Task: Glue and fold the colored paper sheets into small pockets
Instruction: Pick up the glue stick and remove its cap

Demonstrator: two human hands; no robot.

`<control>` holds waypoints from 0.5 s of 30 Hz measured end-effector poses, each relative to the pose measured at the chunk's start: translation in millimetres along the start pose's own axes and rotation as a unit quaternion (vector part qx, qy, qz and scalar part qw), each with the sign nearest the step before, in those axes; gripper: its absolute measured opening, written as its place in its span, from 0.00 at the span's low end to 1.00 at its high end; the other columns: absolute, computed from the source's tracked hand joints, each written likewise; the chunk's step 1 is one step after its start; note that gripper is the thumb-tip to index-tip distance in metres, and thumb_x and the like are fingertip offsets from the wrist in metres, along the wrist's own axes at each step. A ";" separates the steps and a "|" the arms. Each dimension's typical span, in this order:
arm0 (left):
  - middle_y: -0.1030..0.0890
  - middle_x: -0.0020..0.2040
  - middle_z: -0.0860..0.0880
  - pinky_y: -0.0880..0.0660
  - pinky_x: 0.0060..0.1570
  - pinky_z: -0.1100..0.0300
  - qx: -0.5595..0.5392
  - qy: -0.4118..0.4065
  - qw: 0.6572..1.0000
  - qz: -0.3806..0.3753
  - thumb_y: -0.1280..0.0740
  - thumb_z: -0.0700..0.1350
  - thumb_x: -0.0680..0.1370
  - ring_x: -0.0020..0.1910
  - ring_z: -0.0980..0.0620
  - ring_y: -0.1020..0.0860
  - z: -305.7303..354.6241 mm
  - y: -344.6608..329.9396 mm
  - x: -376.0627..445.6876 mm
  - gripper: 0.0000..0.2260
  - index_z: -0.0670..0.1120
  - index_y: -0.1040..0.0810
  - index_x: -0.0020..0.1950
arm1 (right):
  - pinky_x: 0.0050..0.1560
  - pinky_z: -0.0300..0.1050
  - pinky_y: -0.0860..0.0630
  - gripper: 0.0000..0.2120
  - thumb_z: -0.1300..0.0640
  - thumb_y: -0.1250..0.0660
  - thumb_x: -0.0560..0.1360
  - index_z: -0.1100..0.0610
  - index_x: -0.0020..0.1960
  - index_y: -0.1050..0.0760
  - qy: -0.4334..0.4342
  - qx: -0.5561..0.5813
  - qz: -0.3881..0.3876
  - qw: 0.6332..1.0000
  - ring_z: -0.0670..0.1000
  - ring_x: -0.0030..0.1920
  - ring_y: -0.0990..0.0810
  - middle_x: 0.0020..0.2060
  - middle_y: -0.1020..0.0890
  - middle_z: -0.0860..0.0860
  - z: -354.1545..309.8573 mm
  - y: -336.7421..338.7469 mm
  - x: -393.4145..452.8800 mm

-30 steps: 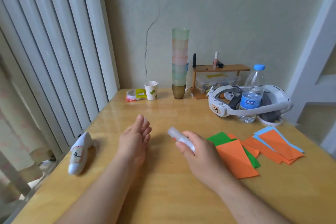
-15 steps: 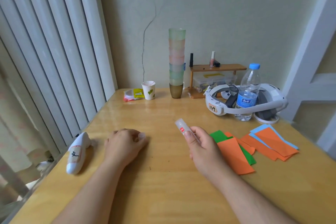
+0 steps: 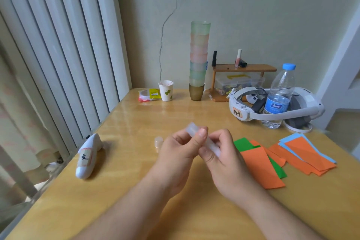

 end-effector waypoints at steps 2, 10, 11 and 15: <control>0.15 0.46 0.37 0.18 0.51 0.56 -0.052 0.009 0.998 0.036 0.25 0.51 0.73 0.46 0.44 0.15 0.4 2.9 0.2 0.16 0.40 0.16 0.52 | 0.47 0.55 0.22 0.10 0.41 0.31 0.79 0.39 0.53 0.33 -0.014 -0.001 0.021 1.000 0.45 0.44 0.18 0.46 0.17 0.40 2.9 -0.8 0.3; 0.18 0.46 0.42 0.18 0.44 0.58 -0.137 0.028 0.989 0.045 0.29 0.51 0.74 0.42 0.48 0.18 1.2 9.3 3.4 0.22 0.39 0.21 0.63 | 0.45 0.49 0.19 0.11 0.50 0.25 0.78 0.50 0.54 0.26 -0.042 0.108 0.055 0.992 0.50 0.39 0.15 0.43 0.12 0.50 5.6 3.8 3.2; 0.18 0.47 0.42 0.18 0.43 0.57 -0.139 0.022 0.989 0.037 0.29 0.51 0.74 0.41 0.48 0.18 3.6 8.0 2.7 0.22 0.40 0.21 0.64 | 0.44 0.45 0.20 0.12 0.50 0.28 0.77 0.53 0.54 0.26 -0.048 0.132 0.051 0.989 0.49 0.38 0.15 0.42 0.12 0.50 4.0 2.1 2.9; 0.18 0.47 0.44 0.20 0.38 0.56 -0.123 -0.009 0.992 0.022 0.28 0.50 0.72 0.39 0.48 0.18 13.6 5.8 0.4 0.23 0.40 0.21 0.63 | 0.41 0.44 0.23 0.18 0.44 0.35 0.76 0.59 0.53 0.26 -0.083 0.195 0.046 0.976 0.50 0.38 0.18 0.36 0.17 0.50 -0.8 -6.7 0.4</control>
Point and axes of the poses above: each hand's wrist, its own x-axis towards the middle knuckle, its own y-axis out of the back of the hand, z = x × y, the point moved 6 cm from there along x, towards the middle knuckle
